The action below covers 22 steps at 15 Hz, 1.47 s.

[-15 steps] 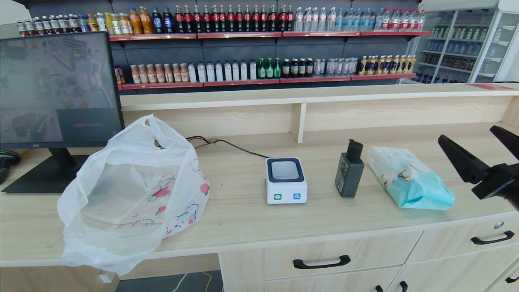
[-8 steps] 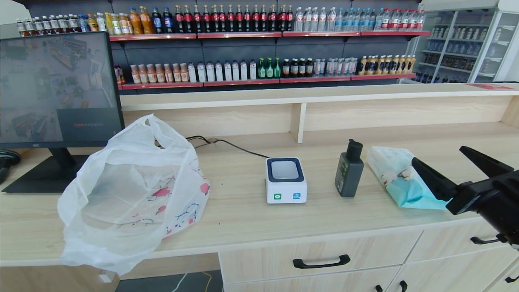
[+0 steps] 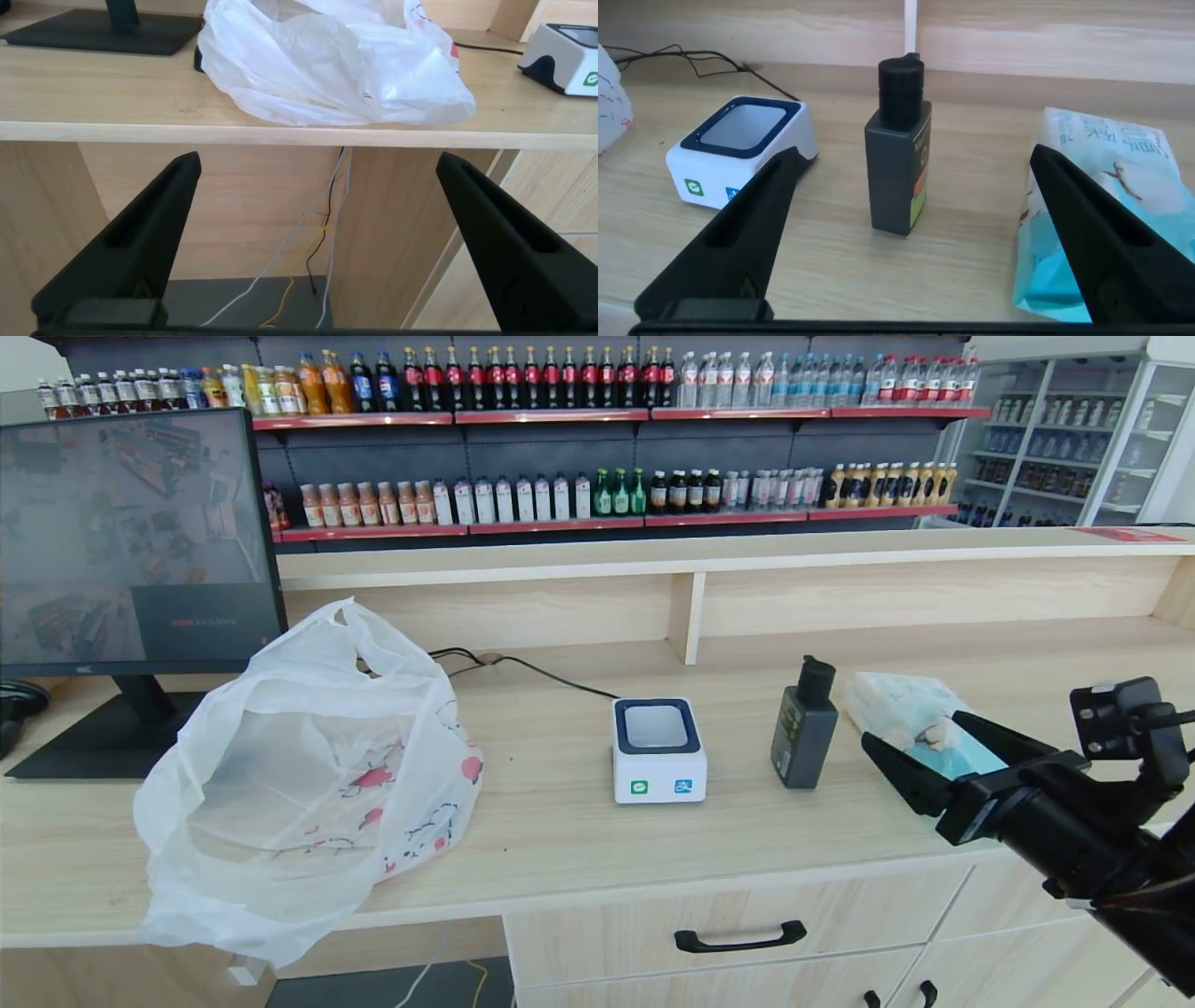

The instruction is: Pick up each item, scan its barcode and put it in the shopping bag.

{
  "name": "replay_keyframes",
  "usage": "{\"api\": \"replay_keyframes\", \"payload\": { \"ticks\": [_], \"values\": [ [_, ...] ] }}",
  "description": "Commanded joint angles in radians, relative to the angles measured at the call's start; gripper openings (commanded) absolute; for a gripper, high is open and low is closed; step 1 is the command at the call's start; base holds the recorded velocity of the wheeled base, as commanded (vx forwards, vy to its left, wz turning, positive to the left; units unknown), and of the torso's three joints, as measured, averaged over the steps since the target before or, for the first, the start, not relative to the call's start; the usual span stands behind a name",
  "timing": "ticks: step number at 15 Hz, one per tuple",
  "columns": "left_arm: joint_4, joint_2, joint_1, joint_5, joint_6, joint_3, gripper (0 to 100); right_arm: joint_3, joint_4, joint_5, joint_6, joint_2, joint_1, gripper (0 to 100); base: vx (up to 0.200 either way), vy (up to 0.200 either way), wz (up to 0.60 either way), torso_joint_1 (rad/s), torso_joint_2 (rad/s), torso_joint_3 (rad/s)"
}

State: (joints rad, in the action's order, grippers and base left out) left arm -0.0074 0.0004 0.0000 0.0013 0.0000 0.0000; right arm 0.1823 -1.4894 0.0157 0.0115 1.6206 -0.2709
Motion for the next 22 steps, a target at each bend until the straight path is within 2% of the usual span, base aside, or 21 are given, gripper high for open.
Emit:
{"api": "replay_keyframes", "payload": {
  "ticks": [1,4,8,12,15,17,22],
  "values": [
    [0.0,0.0,0.0,0.0,0.0,0.0,100,0.032,-0.003,0.0,-0.005,0.082,-0.011,100,0.0,0.0,0.0,0.0,0.0,0.0],
    [0.0,0.0,0.0,0.0,0.0,0.0,100,0.12,-0.005,-0.002,-0.013,0.166,-0.047,100,0.0,0.0,0.0,0.0,0.0,0.0],
    [0.0,0.0,0.0,0.0,0.002,0.0,100,0.24,-0.012,-0.083,-0.05,0.274,-0.079,100,0.0,0.0,0.0,0.0,0.0,0.0],
    [0.0,0.0,0.0,0.0,0.0,0.0,100,0.292,-0.014,-0.091,-0.056,0.331,-0.083,100,0.0,0.0,0.0,0.0,0.0,0.0],
    [0.0,0.0,0.0,0.0,0.0,0.0,100,0.302,-0.014,-0.175,-0.077,0.358,-0.108,100,0.0,0.0,0.0,0.0,0.0,0.0],
    [0.0,0.0,0.0,0.0,0.0,0.0,100,0.321,-0.014,-0.184,-0.082,0.374,-0.134,100,0.0,0.0,0.0,0.0,0.0,0.0],
    [0.0,0.0,0.0,0.0,0.0,0.0,100,0.353,-0.014,-0.231,-0.133,0.413,-0.136,100,0.0,0.0,0.0,0.0,0.0,0.0]
  ]
}}
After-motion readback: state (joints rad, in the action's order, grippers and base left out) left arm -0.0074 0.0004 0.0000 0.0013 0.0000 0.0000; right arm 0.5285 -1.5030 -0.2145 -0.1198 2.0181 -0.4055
